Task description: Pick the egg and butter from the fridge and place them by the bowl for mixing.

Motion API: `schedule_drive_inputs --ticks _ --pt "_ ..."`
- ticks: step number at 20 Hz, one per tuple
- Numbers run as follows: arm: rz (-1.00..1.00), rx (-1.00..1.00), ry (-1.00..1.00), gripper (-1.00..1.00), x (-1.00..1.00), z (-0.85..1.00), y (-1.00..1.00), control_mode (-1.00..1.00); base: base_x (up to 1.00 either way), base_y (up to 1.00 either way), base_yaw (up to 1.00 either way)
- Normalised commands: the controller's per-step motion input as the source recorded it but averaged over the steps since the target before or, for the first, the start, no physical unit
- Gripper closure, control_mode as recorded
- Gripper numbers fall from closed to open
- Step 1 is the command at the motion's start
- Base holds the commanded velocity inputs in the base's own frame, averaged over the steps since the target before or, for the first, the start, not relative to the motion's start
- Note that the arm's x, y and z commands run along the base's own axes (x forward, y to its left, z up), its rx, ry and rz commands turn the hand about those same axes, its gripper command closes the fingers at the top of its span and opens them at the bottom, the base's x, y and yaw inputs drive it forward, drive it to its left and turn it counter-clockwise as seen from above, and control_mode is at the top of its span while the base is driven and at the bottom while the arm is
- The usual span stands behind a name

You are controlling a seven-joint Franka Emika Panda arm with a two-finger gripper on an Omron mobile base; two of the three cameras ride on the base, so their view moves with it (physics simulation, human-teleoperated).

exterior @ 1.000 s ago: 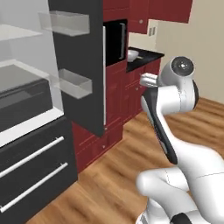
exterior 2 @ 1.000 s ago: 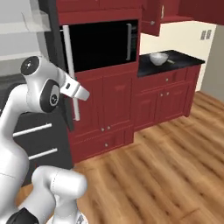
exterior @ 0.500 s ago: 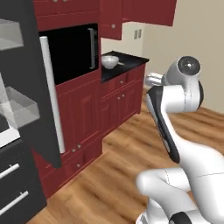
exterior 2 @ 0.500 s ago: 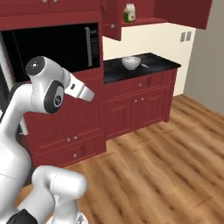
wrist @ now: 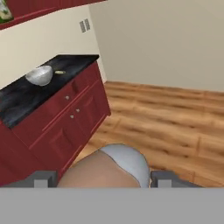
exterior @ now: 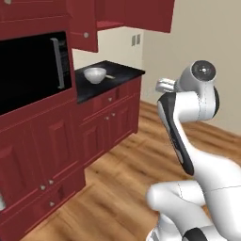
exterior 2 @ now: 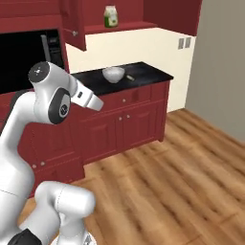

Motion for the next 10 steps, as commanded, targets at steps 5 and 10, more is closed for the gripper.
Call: schedule_drive_inputs --ticks 5,10 --pt "0.00 0.00 0.00 1.00 0.00 0.00 0.00 1.00 1.00 -0.59 0.27" --pt "0.00 0.00 0.00 1.00 0.00 0.00 0.00 1.00 1.00 -0.38 0.32"
